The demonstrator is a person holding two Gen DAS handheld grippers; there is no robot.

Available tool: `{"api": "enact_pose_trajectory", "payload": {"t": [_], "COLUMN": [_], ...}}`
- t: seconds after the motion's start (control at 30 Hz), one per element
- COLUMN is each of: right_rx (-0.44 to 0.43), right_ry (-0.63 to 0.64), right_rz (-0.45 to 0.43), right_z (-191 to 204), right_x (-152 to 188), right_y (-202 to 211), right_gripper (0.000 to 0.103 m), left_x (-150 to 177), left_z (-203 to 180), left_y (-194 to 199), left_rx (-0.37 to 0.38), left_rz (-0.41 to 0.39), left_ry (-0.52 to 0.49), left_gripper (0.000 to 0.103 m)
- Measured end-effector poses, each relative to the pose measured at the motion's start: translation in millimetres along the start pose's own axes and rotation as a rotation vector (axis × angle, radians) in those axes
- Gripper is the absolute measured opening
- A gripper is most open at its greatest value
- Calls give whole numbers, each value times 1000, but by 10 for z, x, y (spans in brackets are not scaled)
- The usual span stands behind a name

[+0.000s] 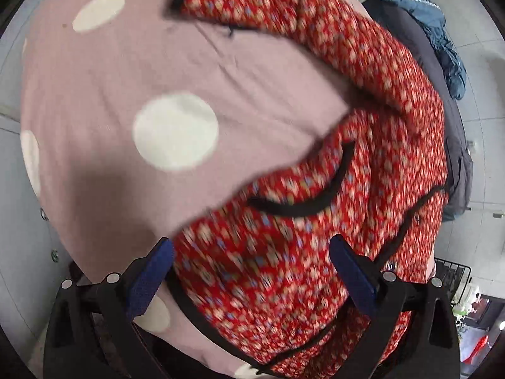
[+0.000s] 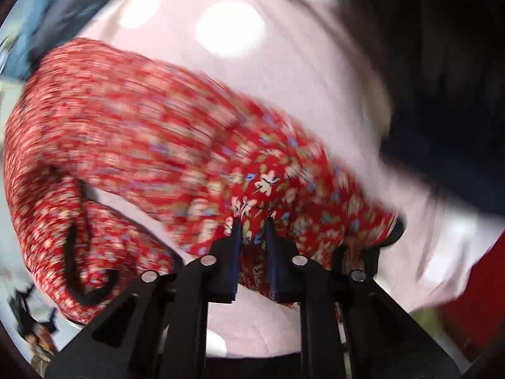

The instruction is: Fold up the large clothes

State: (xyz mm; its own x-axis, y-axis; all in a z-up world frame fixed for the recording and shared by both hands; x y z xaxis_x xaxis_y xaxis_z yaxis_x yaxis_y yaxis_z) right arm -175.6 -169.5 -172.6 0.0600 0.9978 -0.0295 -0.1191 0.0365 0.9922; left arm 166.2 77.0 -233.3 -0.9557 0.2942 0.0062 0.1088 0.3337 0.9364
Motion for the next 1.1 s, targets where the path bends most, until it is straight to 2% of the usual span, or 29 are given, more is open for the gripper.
{"api": "enact_pose_trajectory", "payload": {"t": [0.1, 0.13, 0.2, 0.27, 0.33, 0.4, 0.47, 0.5, 0.53, 0.6, 0.8, 0.83, 0.93, 1.0, 1.03, 1.07, 1.1], "right_rx": [-12, -10, 2, 78, 135, 115, 31, 3, -55, -98, -143, -127, -2, 17, -6, -72, -122], "right_ry": [173, 227, 299, 378, 412, 389, 261, 217, 159, 70, -32, -53, -145, -260, -321, -393, -405], "right_rz": [-216, -317, -492, -699, -769, -673, -543, -494, -432, -367, -148, -111, -55, -9, 9, 10, -8], "right_z": [297, 400, 583, 712, 688, 571, 297, 260, 138, -20, -90, -165, -372, -624, -738, -817, -805], "right_x": [-400, -583, -841, -1041, -1249, -1417, -1478, -1420, -1323, -948, -51, 143, 691, 876, 925, 929, 888], "right_y": [637, 974, 1557, 2287, 2643, 2584, 2292, 2142, 1927, 1658, 765, 657, 348, 117, 41, -47, -96], "right_gripper": [9, 0, 0, 0, 0, 3, 43, 92, 96, 96, 96, 96, 96, 96, 91, 88, 77], "left_x": [106, 101, 50, 13, -7, 4, 58, 90, 132, 220, 404, 427, 488, 527, 552, 573, 596], "left_z": [-212, -274, -424, -510, -565, -577, -520, -483, -417, -298, -52, -51, -155, -308, -387, -456, -535], "left_y": [-31, 7, 124, 226, 317, 334, 351, 348, 356, 352, 267, 240, 175, 141, 120, 102, 84], "left_rx": [2, -2, -10, -23, -35, -37, -37, -42, -49, -65, -111, -116, -118, -113, -110, -109, -107], "left_rz": [1, -7, -46, -88, -114, -113, -114, -112, -109, -101, -58, -50, -35, -30, -25, -20, -15], "left_ry": [-60, -83, -146, -187, -220, -225, -214, -207, -196, -174, -135, -133, -149, -184, -205, -223, -245], "left_gripper": [97, 97, 97, 97, 97, 97, 97, 97, 97, 97, 97, 97, 97, 97, 97, 97, 97]}}
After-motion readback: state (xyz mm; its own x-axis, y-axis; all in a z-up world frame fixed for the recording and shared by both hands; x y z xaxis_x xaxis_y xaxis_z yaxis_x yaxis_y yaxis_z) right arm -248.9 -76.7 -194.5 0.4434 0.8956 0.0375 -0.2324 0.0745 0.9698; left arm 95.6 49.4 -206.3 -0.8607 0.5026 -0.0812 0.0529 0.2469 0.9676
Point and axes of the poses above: each gripper's, at about its wrist camera, not at the fingertips, and y roughly against the way its jaws point, z to its left, x to its underside, the point moved 8 cm from there along -y, roughly the way its jaws point, and after that the axes turned 1 degree about -z, right-handed, at the moved point
